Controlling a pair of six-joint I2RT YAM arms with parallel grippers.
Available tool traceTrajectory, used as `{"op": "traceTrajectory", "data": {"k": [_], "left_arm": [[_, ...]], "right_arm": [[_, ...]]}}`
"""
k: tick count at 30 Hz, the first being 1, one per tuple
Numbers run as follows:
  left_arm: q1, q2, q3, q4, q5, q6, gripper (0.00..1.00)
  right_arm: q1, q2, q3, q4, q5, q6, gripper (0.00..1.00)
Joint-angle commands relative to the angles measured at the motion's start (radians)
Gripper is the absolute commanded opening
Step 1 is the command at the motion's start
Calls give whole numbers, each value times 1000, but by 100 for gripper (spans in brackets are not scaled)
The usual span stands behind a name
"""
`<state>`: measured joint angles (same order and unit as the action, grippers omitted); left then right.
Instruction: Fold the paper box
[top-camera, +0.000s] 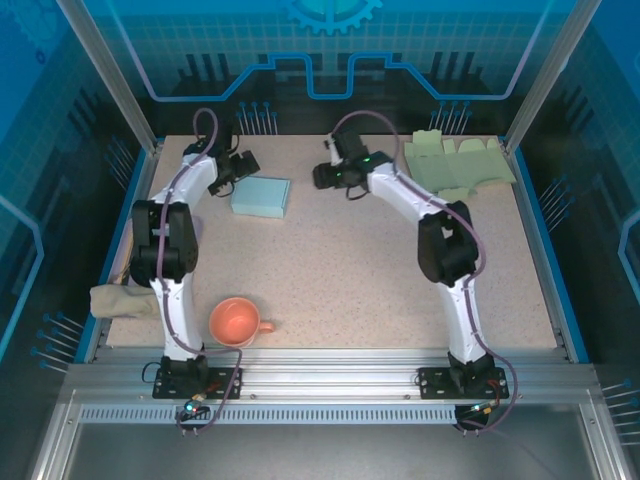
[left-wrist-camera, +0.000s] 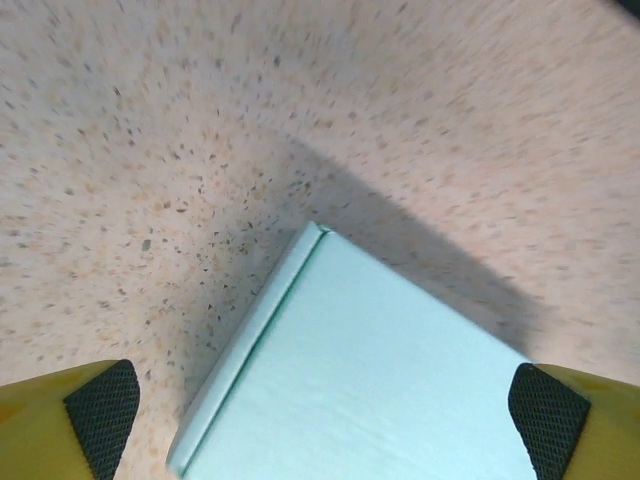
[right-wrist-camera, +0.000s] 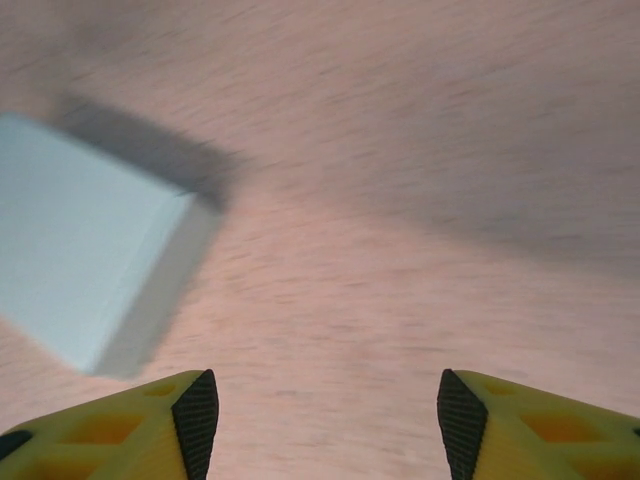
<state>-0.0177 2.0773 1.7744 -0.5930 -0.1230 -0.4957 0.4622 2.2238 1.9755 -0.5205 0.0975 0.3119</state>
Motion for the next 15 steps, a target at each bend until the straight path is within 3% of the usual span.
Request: {"op": "traceTrajectory", "data": {"k": [1,5,11,15], "left_arm": [[-10,-149,-65,10,-36,-20,99],[-68,-297,-274,95,-15,-99,99],[-227,-424,-502,256,-40,-92,99],[-282,-467,-577,297,-56,-92,99]], "right_arm": [[-66,-7,29,-200,278,-152,63],[-103,53,33,-201,552,-311,66],[-150,159,49,-175,670,-414,66],[-171,213,80,-151,755,-485,65]]}}
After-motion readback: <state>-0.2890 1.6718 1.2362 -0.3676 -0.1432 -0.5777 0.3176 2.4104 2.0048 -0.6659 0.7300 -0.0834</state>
